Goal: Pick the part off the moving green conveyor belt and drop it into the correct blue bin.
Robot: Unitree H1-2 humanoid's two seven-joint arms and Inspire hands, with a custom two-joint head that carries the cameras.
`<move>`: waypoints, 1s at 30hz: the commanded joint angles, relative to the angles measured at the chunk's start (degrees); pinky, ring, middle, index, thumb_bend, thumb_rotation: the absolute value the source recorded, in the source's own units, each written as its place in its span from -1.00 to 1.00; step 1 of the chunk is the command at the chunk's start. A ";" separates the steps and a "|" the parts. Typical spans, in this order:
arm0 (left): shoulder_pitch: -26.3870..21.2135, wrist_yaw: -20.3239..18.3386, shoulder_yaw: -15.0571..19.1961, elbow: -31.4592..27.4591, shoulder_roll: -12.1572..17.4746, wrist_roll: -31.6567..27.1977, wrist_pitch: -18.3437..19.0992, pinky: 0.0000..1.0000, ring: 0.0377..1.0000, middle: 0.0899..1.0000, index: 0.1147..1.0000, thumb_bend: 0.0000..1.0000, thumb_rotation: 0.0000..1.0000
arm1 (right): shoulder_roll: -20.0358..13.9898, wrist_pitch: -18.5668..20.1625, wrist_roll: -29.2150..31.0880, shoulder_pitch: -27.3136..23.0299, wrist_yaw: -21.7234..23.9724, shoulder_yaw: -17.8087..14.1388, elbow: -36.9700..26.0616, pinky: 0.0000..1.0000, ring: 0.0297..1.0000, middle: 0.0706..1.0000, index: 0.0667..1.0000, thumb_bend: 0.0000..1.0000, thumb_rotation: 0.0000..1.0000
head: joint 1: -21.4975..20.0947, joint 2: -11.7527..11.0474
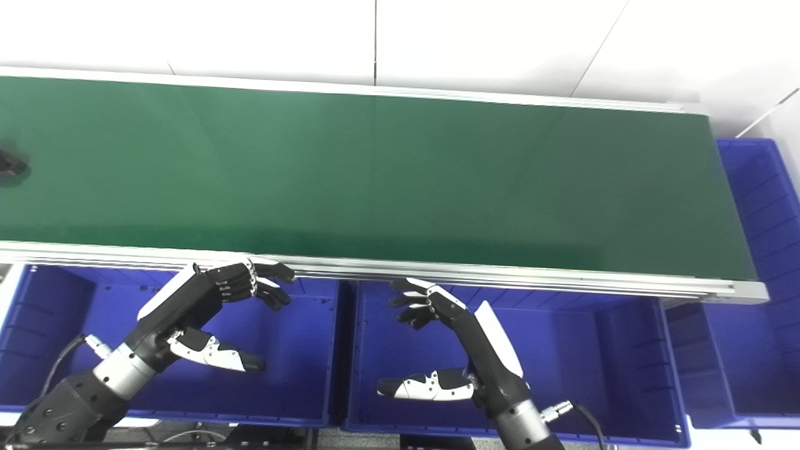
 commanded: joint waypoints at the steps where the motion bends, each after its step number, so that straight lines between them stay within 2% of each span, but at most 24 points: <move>1: 0.10 0.02 0.35 -1.01 0.61 -0.64 -1.78 0.14 0.24 0.44 0.39 0.34 -0.66 | 0.35 -1.92 0.55 0.45 -0.48 0.05 -1.63 0.20 0.28 0.39 0.56 0.56 -0.46 | 0.01 -0.03; 22: 0.21 0.14 0.24 -1.52 0.37 -0.81 -1.63 0.13 0.22 0.43 0.38 0.35 -0.64 | 0.53 -2.15 0.54 0.55 -0.67 0.00 -1.59 0.19 0.26 0.38 0.55 0.56 -0.48 | 0.62 -0.01; 24: 0.29 0.20 0.19 -1.53 0.30 -0.62 -1.70 0.13 0.23 0.44 0.37 0.35 -0.64 | 0.49 -2.38 0.60 0.61 -0.70 -0.01 -1.48 0.19 0.26 0.38 0.56 0.56 -0.48 | 1.15 -0.41; 25: 0.42 0.27 0.11 -1.45 0.24 -0.25 -1.87 0.13 0.23 0.44 0.37 0.35 -0.64 | 0.42 -2.83 0.63 0.71 -0.79 -0.04 -1.12 0.19 0.26 0.38 0.56 0.56 -0.48 | 2.35 -1.79; 26: 0.52 0.33 0.05 -1.38 0.20 0.01 -2.00 0.13 0.23 0.44 0.37 0.36 -0.64 | 0.36 -3.16 0.66 0.77 -0.86 -0.06 -0.85 0.18 0.26 0.38 0.56 0.56 -0.47 | 2.35 -1.79; 27: 0.71 0.44 -0.09 -1.01 0.01 0.44 -2.54 0.13 0.23 0.44 0.37 0.36 -0.64 | 0.18 -4.07 0.50 0.90 -1.08 -0.13 -0.18 0.18 0.26 0.38 0.56 0.56 -0.47 | 3.63 -3.30; 28: 0.83 0.52 -0.19 -0.75 -0.13 0.73 -2.93 0.11 0.21 0.43 0.37 0.37 -0.61 | 0.06 -4.73 0.38 0.99 -1.23 -0.19 0.29 0.18 0.26 0.38 0.56 0.56 -0.45 | 3.63 -3.30; 29: 1.06 0.69 -0.36 -0.34 -0.41 1.13 -3.41 0.11 0.21 0.42 0.36 0.38 -0.60 | -0.09 -5.73 0.39 1.16 -1.46 -0.27 1.09 0.18 0.26 0.38 0.56 0.55 -0.45 | 4.77 -5.17; 30: 1.22 0.81 -0.49 0.00 -0.62 1.42 -3.80 0.09 0.19 0.42 0.36 0.40 -0.60 | -0.22 -6.48 0.41 1.28 -1.66 -0.31 1.72 0.18 0.25 0.38 0.56 0.55 -0.46 | 4.95 -5.45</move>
